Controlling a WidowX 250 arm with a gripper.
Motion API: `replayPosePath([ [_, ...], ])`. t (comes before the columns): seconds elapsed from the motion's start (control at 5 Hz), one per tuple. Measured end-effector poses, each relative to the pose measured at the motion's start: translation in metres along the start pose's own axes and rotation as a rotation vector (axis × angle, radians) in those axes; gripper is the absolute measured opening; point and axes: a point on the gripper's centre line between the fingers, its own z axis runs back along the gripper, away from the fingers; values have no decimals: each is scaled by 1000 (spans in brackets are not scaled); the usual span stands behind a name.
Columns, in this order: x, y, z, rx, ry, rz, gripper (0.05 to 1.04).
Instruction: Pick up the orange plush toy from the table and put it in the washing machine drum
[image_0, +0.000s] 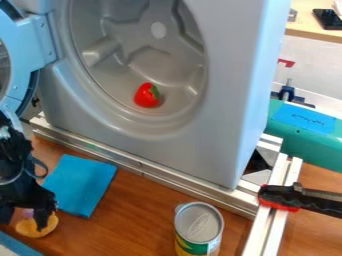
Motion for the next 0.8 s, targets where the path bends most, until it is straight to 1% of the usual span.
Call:
replayPosePath([
  [0.4, 0, 2, -25, 13, 97, -5, 996],
  [0.6, 2, 3, -31, 10, 110, -16, 944],
  [0.8, -6, 1, -22, 4, 124, -6, 697],
])
